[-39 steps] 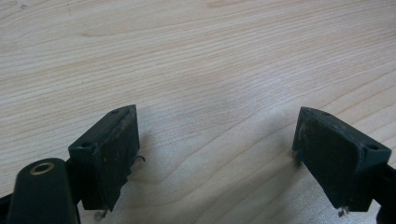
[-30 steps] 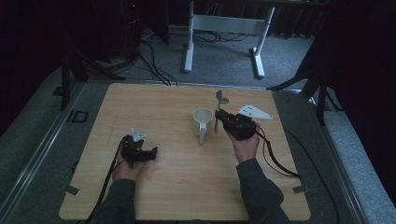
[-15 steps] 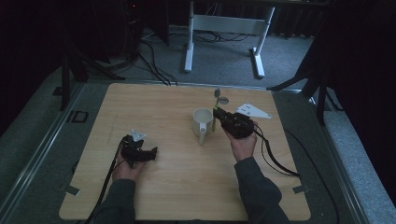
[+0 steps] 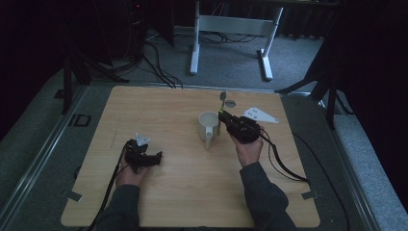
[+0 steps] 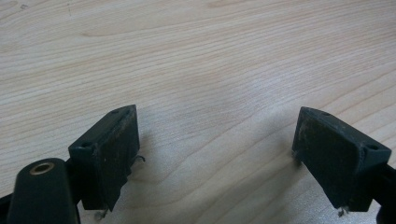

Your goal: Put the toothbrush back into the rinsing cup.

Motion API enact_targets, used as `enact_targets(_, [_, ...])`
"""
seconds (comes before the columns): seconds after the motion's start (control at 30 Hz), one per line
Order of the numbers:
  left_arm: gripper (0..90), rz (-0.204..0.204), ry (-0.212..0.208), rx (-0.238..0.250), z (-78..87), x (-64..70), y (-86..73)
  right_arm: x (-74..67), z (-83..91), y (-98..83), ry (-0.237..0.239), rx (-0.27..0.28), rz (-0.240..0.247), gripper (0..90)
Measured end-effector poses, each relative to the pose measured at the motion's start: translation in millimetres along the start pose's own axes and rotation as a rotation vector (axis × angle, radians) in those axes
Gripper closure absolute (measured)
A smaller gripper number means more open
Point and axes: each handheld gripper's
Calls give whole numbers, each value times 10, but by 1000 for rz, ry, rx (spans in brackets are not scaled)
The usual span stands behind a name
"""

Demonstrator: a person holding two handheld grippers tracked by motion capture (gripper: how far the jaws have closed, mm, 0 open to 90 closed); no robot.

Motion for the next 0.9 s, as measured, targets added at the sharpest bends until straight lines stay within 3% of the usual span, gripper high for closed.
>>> enact_targets(0.63, [151,-1,-1,-2,1,-1,0,-96,-74,28,1,-2,29,813])
enact_targets(0.9, [151,-1,0,-1,1,0,0,-97,-95,39,13,19,9,813])
Point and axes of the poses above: each handheld gripper's, and its own axes: z roughly backward along the jaws, y roughly out of its top, x roughly to its right, and after that the axes turned 2 degrees about y, right-handed
